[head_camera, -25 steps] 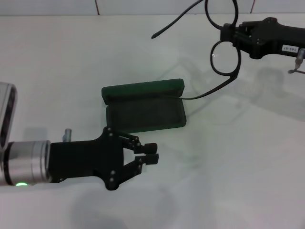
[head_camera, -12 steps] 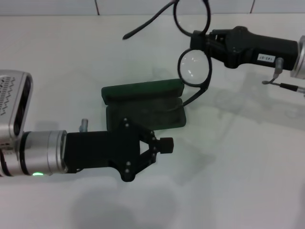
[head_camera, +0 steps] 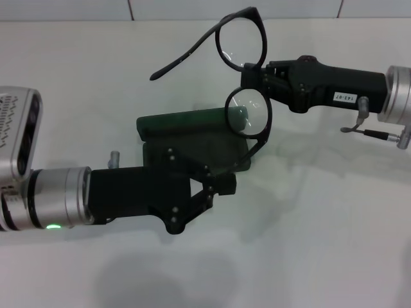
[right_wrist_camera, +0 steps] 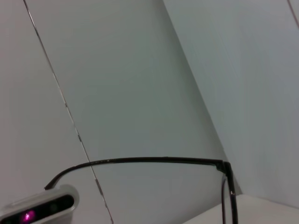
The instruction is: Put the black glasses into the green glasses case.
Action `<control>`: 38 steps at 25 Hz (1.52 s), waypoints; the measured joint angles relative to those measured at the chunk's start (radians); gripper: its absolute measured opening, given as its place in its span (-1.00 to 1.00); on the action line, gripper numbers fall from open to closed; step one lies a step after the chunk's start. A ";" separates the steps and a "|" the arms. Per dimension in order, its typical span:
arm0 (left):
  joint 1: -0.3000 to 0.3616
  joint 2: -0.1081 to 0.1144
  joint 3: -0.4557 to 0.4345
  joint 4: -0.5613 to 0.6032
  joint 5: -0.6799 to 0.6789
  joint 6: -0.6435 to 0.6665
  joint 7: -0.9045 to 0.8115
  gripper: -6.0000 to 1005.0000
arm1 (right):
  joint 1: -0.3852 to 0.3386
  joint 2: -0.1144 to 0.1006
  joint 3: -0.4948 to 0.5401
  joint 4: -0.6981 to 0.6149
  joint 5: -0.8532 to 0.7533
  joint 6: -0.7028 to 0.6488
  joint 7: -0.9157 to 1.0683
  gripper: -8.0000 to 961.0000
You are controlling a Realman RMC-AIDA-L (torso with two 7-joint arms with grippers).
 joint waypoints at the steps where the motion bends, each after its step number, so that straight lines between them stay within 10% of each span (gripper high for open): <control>1: 0.000 0.000 0.000 0.000 -0.004 0.000 0.000 -0.99 | 0.000 0.000 0.000 0.003 0.000 0.001 -0.002 -0.79; 38: -0.034 0.000 -0.001 -0.030 -0.105 0.004 -0.012 -0.99 | -0.017 0.000 -0.108 0.039 -0.001 -0.009 -0.039 -0.79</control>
